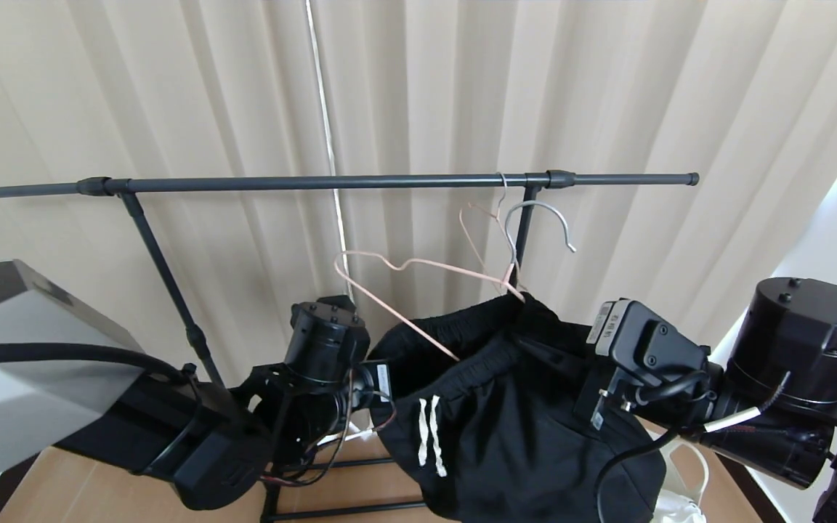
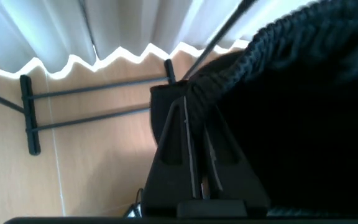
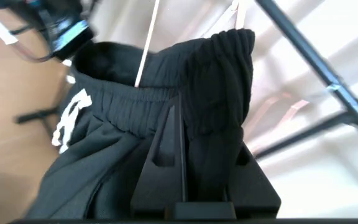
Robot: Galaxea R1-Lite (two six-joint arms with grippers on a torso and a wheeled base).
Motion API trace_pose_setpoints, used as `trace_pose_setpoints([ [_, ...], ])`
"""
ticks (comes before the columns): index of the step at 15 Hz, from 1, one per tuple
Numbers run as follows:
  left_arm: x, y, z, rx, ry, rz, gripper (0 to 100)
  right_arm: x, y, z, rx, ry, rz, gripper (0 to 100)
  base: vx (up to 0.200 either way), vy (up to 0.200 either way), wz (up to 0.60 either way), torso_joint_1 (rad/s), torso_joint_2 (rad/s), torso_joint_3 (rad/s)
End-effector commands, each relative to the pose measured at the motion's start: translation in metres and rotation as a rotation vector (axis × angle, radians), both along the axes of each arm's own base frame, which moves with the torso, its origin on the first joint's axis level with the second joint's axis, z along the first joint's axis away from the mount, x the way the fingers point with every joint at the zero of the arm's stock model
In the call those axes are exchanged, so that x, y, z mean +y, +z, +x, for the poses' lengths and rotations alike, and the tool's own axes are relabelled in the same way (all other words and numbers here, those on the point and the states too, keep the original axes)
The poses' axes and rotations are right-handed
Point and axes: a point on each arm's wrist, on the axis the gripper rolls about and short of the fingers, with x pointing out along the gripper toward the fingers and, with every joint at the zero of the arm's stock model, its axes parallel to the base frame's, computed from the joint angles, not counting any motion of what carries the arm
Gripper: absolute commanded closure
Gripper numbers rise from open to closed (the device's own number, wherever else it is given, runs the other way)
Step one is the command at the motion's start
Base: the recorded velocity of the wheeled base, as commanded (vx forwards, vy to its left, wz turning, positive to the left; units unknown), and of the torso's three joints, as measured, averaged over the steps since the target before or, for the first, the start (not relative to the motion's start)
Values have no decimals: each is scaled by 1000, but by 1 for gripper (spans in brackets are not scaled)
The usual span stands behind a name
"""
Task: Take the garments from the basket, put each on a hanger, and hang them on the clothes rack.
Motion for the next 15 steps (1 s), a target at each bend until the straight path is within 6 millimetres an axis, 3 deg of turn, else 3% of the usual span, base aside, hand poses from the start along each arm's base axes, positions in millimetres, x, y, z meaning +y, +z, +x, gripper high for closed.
trace_pose_setpoints([
  [1,10,17,2,-42,26,-30,100,-1,-12,12,46,1,-13,100,0,0,0,0,0,0],
  [5,22,28,4,-68,61,-47,100,-10,-20,16,124,50,-43,100,0,0,0,0,0,0],
  [15,43,32,16,-91,133,-28,100,-27,-19,15,65,16,-106,100,0,0,0,0,0,0],
])
